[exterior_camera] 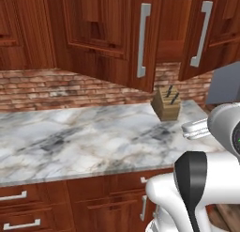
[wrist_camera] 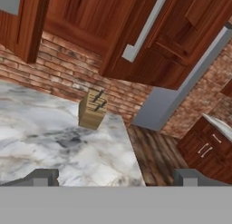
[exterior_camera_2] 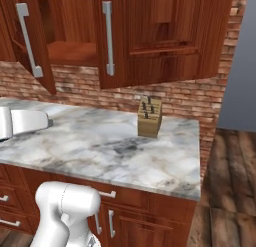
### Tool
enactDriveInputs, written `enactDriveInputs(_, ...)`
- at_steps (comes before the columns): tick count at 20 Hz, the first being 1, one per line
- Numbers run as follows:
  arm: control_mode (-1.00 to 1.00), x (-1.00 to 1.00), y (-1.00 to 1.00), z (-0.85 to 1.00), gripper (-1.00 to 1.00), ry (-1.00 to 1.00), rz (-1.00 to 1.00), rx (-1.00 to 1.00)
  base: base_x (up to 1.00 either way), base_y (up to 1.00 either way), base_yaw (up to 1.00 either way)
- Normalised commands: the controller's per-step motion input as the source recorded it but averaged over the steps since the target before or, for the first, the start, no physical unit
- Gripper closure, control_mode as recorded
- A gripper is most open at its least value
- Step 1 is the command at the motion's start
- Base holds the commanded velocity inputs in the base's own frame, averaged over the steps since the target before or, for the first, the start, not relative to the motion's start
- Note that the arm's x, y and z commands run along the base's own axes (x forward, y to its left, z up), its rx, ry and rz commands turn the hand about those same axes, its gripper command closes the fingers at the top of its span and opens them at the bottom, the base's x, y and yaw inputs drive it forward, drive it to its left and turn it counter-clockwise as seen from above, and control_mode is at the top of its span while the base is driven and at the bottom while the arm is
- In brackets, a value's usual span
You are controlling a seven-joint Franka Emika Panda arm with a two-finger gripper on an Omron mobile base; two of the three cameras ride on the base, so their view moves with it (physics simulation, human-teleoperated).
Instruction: Close all open cabinet doors.
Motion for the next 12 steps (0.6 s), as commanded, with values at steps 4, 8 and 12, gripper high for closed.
enactDriveInputs(4,1.00,0.00,0.00,0.00,-1.00,0.00,0.00,0.00,0.29,-0.25,0.07)
enactDriveInputs(8,1.00,0.00,0.00,0.00,-1.00,0.00,0.00,0.00,0.31,-0.24,0.06)
enactDriveInputs(12,1.00,0.00,0.00,0.00,-1.00,0.00,0.00,0.00,0.24,-0.20,0.06)
